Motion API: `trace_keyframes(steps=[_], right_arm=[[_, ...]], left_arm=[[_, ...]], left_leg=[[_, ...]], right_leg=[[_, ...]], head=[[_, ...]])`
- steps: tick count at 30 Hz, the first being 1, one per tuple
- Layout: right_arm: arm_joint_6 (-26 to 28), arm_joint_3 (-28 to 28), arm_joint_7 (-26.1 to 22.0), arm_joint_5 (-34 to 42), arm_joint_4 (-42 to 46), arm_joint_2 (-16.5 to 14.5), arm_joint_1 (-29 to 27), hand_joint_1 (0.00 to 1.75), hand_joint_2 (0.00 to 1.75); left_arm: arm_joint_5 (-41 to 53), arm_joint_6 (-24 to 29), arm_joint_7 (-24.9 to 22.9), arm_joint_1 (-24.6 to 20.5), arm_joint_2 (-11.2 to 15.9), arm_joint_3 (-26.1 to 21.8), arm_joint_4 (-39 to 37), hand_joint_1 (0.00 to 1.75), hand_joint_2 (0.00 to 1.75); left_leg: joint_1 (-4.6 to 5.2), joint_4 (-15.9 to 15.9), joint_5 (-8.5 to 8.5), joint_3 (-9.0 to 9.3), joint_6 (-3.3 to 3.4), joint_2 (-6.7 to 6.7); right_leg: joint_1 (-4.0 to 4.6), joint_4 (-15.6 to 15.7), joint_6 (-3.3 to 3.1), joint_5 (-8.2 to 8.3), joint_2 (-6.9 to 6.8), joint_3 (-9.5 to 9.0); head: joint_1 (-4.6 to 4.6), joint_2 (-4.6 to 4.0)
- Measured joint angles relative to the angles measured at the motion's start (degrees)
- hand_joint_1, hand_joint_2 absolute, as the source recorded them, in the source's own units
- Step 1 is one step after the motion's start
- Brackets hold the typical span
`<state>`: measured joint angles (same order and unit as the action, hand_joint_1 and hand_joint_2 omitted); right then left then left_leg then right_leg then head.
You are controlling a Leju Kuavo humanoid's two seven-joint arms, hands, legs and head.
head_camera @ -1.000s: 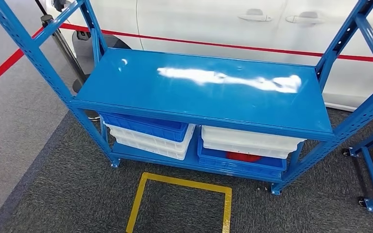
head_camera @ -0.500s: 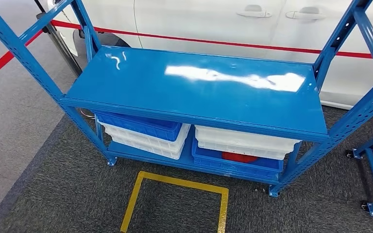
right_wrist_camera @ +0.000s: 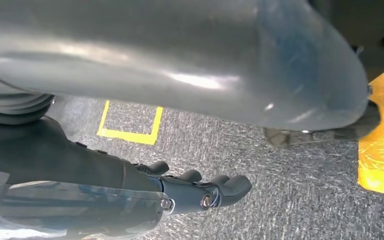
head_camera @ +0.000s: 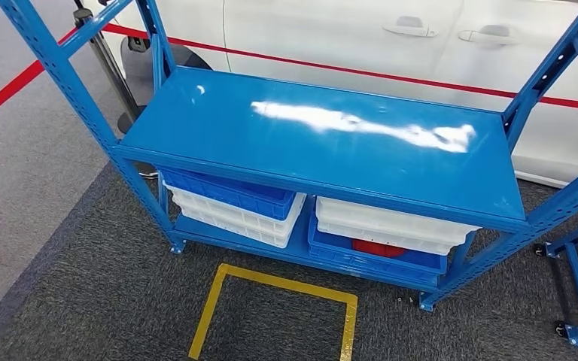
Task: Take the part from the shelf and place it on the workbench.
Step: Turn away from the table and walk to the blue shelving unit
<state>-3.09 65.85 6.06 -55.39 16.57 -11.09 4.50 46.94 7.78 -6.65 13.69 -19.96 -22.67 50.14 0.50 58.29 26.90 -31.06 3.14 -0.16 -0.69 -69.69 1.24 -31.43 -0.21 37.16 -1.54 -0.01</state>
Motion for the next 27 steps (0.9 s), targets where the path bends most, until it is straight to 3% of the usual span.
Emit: trace_keyframes(steps=[2,3,5,8,11,12,13,14,17,19,22,23,24,27], right_arm=[[0.0,0.0,0.0,0.0,0.0,0.1,0.0,0.0,0.0],[0.0,0.0,0.0,0.0,0.0,0.2,0.1,0.0,0.0],[0.0,0.0,0.0,0.0,0.0,0.3,0.1,0.0,0.0],[0.0,0.0,0.0,0.0,0.1,0.2,0.1,0.0,0.0],[0.0,0.0,0.0,0.0,0.1,0.2,0.1,0.0,0.0],[0.0,0.0,0.0,0.0,0.1,0.2,0.1,0.0,0.0],[0.0,0.0,0.0,0.0,0.1,0.2,0.1,0.0,0.0],[0.0,0.0,0.0,0.0,0.1,0.2,0.1,0.0,0.0],[0.0,0.0,0.0,0.0,0.1,0.2,0.1,0.0,0.0],[0.0,0.0,0.0,0.0,0.1,0.2,0.2,0.0,0.0],[0.0,0.0,0.0,0.0,0.2,0.2,0.2,0.0,0.0],[0.0,0.0,0.0,0.0,0.2,0.2,0.2,0.0,0.0],[0.0,0.0,0.0,0.0,0.2,0.2,0.2,0.0,0.0],[0.0,0.0,0.0,0.0,0.2,0.2,0.1,0.0,0.0]], left_arm=[[0.0,0.0,0.0,0.0,0.0,0.0,0.0,0.0,0.0],[0.0,0.0,0.0,0.0,0.0,0.0,0.0,0.0,0.0],[0.0,-0.1,0.0,0.0,0.0,0.0,0.0,0.0,0.0],[0.0,-0.1,0.0,0.0,0.1,0.0,0.0,0.0,0.0],[0.0,0.0,0.0,0.0,0.1,0.0,0.0,0.0,0.0],[0.0,0.0,0.0,0.0,0.2,0.0,0.0,0.0,0.0],[0.0,0.0,0.0,0.0,0.2,0.0,0.0,0.0,0.0],[0.0,0.0,0.0,0.0,0.2,0.0,0.0,0.0,0.0],[0.0,0.0,0.0,0.0,0.2,0.0,0.0,0.0,0.0],[0.0,0.0,0.0,0.0,0.2,0.0,0.0,0.0,0.0],[0.0,0.0,0.0,0.0,0.1,0.0,-0.1,0.0,0.0],[0.0,0.0,0.0,0.0,0.1,0.0,-0.1,0.0,0.0],[0.0,0.0,0.0,-0.1,0.0,0.0,-0.1,0.0,0.0],[0.0,0.0,0.0,0.0,0.0,0.0,-0.1,0.0,0.0]], left_leg=[[0.18,0.3,0.28,0.04,-0.27,-0.16],[0.25,0.4,0.38,-0.01,-0.49,-0.18],[0.29,0.4,0.49,-0.07,-1.03,-0.2],[0.22,2.0,1.87,-0.59,-2.08,-0.15],[-0.59,11.7,7.03,-5.07,-3.35,-0.11],[-0.93,14.8,8.04,-6.6,-3.71,-0.09],[-1.25,16.1,7.95,-7.31,-4.02,-0.08],[-1.55,15.2,6.73,-6.92,-4.32,-0.06],[-2.15,4.1,1.4,-1.62,-4.95,-0.03],[-1.91,0.8,0.77,-0.21,-4.4,-0.22],[-1.62,0.5,0.43,-0.22,-2.74,-0.35],[-1.64,0.2,0.2,-0.13,-2.16,-0.31],[-1.64,0.0,-0.01,-0.07,-1.65,-0.26],[-1.0,0.0,-0.14,-0.37,-0.75,-0.1]], right_leg=[[0.28,7.5,-0.71,3.11,0.14,-3.5],[0.45,9.6,-1.03,3.68,0.19,-4.42],[0.65,10.6,-1.47,3.78,0.21,-4.71],[-0.01,11.5,-2.19,4.22,-0.03,-5.16],[-0.37,11.7,-2.48,4.38,-0.27,-5.26],[-0.47,11.7,-2.43,4.35,-0.33,-5.23],[-0.63,11.6,-2.32,4.29,-0.38,-5.24],[-0.86,11.5,-2.14,4.2,-0.39,-5.28],[-1.44,11.1,-1.03,3.73,-0.32,-5.54],[-1.34,11.0,-0.05,3.69,-0.21,-5.58],[-1.47,11.3,1.13,3.75,-0.12,-5.78],[-1.54,10.3,1.29,2.92,-0.1,-5.36],[-1.53,8.1,1.32,1.43,-0.08,-4.34],[-1.08,-2.9,0.97,-3.83,-0.03,1.01]], head=[[-0.04,0.0],[-0.04,0.0],[-0.02,0.01],[-0.13,0.01],[-0.44,0.01],[-0.43,0.01],[-0.42,0.0],[-0.42,0.01],[-0.6,0.0],[-0.67,0.0],[-0.5,0.01],[-0.35,0.01],[-0.16,0.01],[0.22,0.01]])
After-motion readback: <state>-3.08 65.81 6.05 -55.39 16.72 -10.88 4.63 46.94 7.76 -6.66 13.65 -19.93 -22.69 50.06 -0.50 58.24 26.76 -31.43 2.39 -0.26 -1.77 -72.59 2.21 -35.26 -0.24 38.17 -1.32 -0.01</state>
